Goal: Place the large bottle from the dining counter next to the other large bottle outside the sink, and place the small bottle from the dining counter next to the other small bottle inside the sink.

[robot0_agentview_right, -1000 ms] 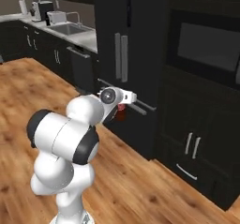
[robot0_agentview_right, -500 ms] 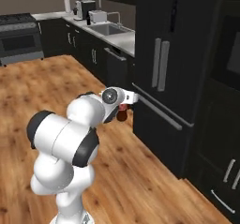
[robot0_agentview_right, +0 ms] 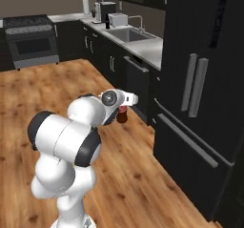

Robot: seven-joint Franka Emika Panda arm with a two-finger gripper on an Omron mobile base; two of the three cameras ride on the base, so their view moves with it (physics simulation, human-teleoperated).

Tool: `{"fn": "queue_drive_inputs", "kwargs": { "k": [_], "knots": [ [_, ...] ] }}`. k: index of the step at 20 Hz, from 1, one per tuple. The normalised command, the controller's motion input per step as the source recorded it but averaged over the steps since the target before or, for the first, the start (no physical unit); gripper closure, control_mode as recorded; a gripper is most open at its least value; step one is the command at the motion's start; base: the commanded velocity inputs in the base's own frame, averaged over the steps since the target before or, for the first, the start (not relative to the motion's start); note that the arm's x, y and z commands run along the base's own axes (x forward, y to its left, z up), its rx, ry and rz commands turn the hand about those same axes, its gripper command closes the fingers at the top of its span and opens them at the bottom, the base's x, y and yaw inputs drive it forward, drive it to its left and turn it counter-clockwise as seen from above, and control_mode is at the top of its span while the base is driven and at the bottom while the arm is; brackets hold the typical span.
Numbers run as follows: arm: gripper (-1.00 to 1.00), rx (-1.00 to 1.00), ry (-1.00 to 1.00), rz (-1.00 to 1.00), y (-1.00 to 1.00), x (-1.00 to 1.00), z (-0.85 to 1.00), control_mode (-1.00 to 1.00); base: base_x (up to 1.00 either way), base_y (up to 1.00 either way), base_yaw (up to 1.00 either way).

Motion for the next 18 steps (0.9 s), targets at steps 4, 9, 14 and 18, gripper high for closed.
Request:
{"fn": "queue_drive_inputs", "kwargs": {
  "k": [4, 9, 14, 18],
  "knots": [
    [1.00, 0.00, 0.00, 0.00, 0.00, 0.00, 0.00, 1.00, 1.00, 0.19, 0.13],
    [1.00, 0.00, 0.00, 0.00, 0.00, 0.00, 0.00, 1.00, 1.00, 0.15, 0.11],
    [1.00, 0.00, 0.00, 0.00, 0.00, 0.00, 0.00, 1.00, 1.00, 0.15, 0.11],
    [1.00, 0.00, 0.00, 0.00, 0.00, 0.00, 0.00, 1.00, 1.00, 0.12, 0.10]
  ]
}}
